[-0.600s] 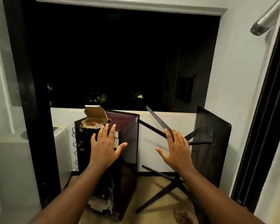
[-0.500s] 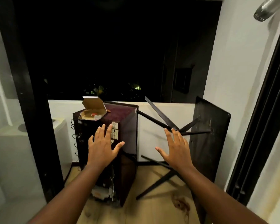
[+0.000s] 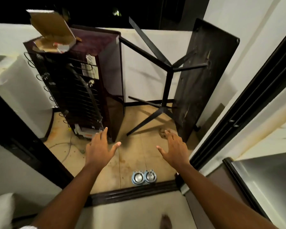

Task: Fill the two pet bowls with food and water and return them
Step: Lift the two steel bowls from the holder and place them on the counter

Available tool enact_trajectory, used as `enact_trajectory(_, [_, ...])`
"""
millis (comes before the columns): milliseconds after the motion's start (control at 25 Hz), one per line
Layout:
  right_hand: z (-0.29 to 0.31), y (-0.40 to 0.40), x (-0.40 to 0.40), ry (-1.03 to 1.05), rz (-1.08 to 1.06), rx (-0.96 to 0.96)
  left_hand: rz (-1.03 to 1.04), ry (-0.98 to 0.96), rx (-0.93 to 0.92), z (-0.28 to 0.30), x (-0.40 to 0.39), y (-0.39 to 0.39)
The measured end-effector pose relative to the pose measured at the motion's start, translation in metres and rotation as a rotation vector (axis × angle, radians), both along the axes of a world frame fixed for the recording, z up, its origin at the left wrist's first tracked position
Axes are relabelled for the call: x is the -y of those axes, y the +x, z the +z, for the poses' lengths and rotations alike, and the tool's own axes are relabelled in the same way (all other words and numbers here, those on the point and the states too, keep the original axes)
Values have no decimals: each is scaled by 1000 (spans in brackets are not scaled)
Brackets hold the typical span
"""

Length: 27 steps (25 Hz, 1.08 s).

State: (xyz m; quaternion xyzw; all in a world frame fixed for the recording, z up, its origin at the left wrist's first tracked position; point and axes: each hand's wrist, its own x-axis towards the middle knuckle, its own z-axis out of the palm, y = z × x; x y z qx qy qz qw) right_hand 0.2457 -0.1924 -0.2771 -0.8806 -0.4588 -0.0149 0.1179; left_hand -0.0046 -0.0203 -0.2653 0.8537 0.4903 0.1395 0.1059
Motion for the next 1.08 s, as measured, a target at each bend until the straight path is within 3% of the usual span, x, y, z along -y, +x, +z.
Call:
enact_trajectory(560, [-190, 129, -35, -306, -89, -341, 132, -450, -214, -191, -21, 152])
enact_trajectory(760, [-307, 164, -64, -373, -100, -395, 238, -685, -87, -323, -39, 179])
enact_trajectory(1080, [-563, 175, -71, -304, -204, -468, 346, -902, -89, -568, -67, 209])
